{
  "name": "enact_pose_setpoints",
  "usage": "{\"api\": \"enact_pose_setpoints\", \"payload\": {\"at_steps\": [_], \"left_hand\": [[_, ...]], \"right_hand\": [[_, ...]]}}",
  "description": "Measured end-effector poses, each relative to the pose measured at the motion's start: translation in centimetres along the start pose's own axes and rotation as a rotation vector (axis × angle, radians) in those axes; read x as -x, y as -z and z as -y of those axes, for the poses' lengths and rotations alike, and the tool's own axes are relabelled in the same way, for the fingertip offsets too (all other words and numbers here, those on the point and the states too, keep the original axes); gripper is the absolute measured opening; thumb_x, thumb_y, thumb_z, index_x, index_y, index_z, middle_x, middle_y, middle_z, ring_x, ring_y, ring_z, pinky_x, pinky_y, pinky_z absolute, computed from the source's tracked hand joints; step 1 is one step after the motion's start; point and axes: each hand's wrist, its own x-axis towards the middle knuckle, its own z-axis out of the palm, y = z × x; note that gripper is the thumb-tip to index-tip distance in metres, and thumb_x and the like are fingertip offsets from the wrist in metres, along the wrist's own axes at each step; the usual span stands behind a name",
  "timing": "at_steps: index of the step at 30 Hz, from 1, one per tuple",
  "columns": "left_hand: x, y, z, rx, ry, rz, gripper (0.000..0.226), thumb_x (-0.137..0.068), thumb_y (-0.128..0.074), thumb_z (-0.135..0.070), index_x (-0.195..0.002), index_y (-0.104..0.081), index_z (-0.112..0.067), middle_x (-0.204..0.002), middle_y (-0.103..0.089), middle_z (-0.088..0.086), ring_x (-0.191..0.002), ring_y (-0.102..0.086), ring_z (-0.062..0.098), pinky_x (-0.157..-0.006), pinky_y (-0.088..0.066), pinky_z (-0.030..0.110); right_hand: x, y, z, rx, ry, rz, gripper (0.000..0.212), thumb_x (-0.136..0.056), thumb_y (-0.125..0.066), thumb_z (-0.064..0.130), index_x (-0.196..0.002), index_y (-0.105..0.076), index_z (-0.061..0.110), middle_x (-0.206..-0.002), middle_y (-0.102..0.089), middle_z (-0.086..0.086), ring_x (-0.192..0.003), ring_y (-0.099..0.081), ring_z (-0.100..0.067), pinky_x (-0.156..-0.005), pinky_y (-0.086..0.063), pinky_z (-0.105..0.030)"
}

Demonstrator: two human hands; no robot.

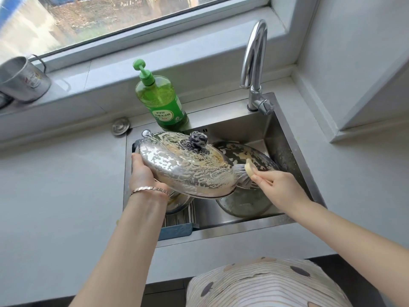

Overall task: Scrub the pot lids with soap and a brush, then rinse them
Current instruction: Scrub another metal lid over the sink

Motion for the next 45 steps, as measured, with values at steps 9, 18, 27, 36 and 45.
{"api": "enact_pose_setpoints", "payload": {"at_steps": [9, 18, 27, 36, 45], "left_hand": [[-0.3, 0.2, 0.7, -0.287, 0.147, 0.188, 0.051, -0.092, -0.044, -0.053, -0.121, -0.058, -0.013, -0.111, -0.067, 0.017, -0.102, -0.064, 0.035, -0.090, -0.049, 0.053], [0.5, -2.3, 0.0, -0.424, 0.151, 0.348, 0.045, -0.094, -0.043, -0.048, -0.095, -0.064, -0.008, -0.080, -0.072, 0.010, -0.067, -0.070, 0.022, -0.058, -0.058, 0.033], [3.4, -1.1, 5.8, -0.427, -0.175, 0.274, 0.048, -0.063, -0.081, -0.010, -0.108, -0.063, -0.008, -0.100, -0.072, 0.011, -0.094, -0.069, 0.027, -0.085, -0.054, 0.047], [3.0, -0.6, 4.1, -0.164, -0.043, 0.104, 0.032, -0.077, -0.068, -0.006, -0.108, -0.061, 0.000, -0.102, -0.069, 0.021, -0.089, -0.068, 0.034, -0.073, -0.058, 0.046], [3.9, -1.3, 5.1, -0.260, -0.171, 0.008, 0.023, -0.072, -0.075, -0.005, -0.092, -0.064, -0.004, -0.083, -0.070, 0.011, -0.073, -0.069, 0.027, -0.064, -0.056, 0.035]], "right_hand": [[-3.4, 2.3, 5.2, -0.335, -0.204, -0.064, 0.075, -0.069, -0.071, 0.056, -0.125, -0.047, 0.012, -0.109, -0.061, -0.002, -0.099, -0.057, -0.016, -0.074, -0.042, -0.027], [-3.5, 0.3, 6.9, -0.530, -0.256, 0.059, 0.031, -0.070, -0.080, 0.033, -0.089, -0.067, 0.011, -0.074, -0.062, 0.003, -0.063, -0.057, -0.009, -0.053, -0.041, -0.019], [-5.7, 0.0, 7.8, -0.795, -0.535, -0.040, 0.034, -0.073, -0.076, 0.040, -0.077, -0.056, 0.013, -0.055, -0.046, 0.000, -0.044, -0.036, -0.009, -0.039, -0.027, -0.017], [-1.4, 4.8, 5.4, 0.214, -0.036, -0.103, 0.040, -0.097, -0.031, 0.048, -0.134, -0.042, 0.037, -0.088, -0.066, -0.001, -0.084, -0.059, -0.024, -0.067, -0.039, -0.030], [2.7, 1.1, 7.6, 0.403, 0.240, 0.002, 0.044, -0.092, -0.020, 0.062, -0.135, -0.011, 0.064, -0.094, -0.058, 0.012, -0.085, -0.059, -0.013, -0.065, -0.046, -0.028]]}}
